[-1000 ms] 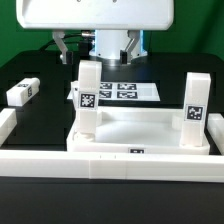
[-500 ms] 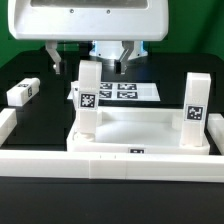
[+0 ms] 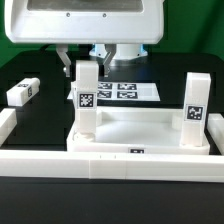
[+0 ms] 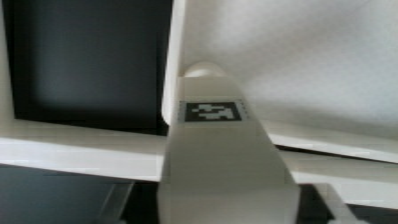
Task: Assemble desk
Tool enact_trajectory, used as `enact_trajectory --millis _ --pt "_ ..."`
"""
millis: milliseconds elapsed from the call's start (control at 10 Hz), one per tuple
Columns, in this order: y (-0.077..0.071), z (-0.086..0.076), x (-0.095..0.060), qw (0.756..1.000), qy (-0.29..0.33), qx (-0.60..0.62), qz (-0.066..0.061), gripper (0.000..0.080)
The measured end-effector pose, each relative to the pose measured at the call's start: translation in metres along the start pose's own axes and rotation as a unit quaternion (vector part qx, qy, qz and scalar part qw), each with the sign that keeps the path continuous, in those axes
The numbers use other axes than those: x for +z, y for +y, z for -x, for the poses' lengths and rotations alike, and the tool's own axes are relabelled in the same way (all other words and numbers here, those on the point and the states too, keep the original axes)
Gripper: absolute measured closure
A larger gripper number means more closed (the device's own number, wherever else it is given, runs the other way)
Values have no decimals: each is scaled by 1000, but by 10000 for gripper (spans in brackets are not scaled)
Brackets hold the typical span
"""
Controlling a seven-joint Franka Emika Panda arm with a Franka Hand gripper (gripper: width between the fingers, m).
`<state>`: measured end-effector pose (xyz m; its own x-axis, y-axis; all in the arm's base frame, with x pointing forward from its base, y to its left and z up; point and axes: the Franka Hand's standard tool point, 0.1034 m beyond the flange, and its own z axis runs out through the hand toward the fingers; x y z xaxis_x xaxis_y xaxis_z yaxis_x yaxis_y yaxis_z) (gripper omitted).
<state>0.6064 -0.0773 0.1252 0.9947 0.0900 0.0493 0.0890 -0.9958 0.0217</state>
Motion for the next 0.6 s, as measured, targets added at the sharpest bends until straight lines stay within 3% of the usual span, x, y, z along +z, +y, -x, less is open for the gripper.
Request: enact_trajectory --millis 100,600 --pt "0 0 0 1000 0 0 0 511" --pt "0 0 0 1000 1 28 -5 511"
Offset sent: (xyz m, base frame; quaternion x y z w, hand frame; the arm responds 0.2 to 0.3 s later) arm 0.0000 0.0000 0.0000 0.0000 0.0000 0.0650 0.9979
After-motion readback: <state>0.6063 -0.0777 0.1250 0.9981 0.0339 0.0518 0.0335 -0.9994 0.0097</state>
